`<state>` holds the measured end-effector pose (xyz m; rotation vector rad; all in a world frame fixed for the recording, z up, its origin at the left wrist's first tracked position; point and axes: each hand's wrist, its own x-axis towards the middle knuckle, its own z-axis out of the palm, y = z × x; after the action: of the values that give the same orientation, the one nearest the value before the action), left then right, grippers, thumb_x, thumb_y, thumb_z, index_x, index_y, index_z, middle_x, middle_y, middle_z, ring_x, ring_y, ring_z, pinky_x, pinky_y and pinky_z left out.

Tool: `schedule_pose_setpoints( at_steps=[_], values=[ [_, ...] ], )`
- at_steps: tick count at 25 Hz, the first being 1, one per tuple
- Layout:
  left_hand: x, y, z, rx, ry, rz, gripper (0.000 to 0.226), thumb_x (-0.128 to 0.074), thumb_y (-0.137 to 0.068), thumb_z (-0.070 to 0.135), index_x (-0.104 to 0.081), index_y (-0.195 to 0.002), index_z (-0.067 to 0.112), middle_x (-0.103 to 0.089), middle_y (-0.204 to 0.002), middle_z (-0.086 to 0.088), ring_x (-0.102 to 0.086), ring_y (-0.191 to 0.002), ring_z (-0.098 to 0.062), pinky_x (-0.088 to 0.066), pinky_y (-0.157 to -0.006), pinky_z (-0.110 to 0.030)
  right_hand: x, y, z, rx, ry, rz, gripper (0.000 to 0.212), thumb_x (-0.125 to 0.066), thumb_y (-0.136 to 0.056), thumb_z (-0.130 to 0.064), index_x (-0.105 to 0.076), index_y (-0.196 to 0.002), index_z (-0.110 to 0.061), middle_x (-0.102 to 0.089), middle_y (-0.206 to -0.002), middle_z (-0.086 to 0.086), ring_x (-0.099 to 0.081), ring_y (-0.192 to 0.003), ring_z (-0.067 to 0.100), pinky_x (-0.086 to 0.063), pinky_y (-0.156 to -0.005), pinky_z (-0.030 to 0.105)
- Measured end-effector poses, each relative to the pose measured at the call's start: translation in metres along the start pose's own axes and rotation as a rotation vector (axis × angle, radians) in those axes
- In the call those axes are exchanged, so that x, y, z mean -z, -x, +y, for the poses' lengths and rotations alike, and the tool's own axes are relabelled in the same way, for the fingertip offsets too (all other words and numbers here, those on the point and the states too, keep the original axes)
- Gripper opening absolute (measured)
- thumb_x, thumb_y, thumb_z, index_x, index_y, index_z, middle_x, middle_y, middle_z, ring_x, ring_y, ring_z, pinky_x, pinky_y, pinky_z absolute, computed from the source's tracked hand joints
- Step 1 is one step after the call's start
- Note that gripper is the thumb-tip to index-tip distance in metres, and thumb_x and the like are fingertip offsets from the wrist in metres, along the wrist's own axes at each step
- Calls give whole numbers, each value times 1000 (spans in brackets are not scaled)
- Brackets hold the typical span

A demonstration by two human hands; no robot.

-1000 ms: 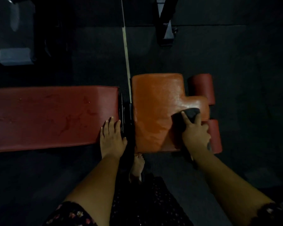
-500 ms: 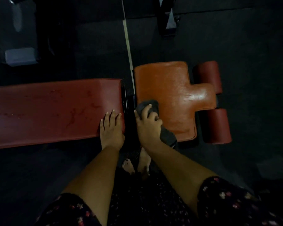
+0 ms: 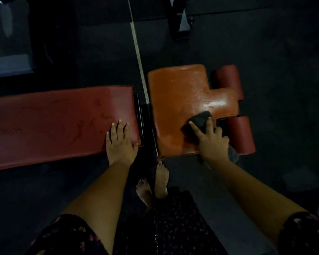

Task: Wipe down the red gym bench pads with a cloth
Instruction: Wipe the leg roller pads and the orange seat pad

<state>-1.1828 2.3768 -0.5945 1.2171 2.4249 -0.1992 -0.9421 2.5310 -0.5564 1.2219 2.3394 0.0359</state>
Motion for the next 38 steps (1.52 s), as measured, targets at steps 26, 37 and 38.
schedule_pose_setpoints(
  at_steps=[26, 37, 38],
  values=[
    [-26, 29, -6, -255, -117, 120, 80, -60, -91, 31, -14, -155, 16, -16, -162, -7, -15, -148, -30, -12, -119, -49, -19, 34, -70, 349, 102, 249, 54, -53, -87, -25, -50, -138, -39, -49, -137, 22, -55, -88, 40, -47, -56, 41],
    [-32, 40, 0, -291, -296, -31, 74, -31, -103, 37, 26, -146, 16, 32, -152, -6, 17, -149, -27, 7, -119, -45, -27, 63, -3, -435, -358, -89, 85, -56, -92, -28, 2, -150, -49, -8, -156, 19, -36, -121, 38, -48, -80, 47],
    [-32, 40, 0, -292, -281, -25, 73, -30, -103, 37, 25, -146, 17, 30, -154, -5, 16, -149, -27, 7, -119, -45, -26, 65, -19, -436, -369, -93, 84, -55, -92, -27, 2, -150, -48, -6, -156, 20, -35, -123, 39, -48, -80, 47]
  ],
)
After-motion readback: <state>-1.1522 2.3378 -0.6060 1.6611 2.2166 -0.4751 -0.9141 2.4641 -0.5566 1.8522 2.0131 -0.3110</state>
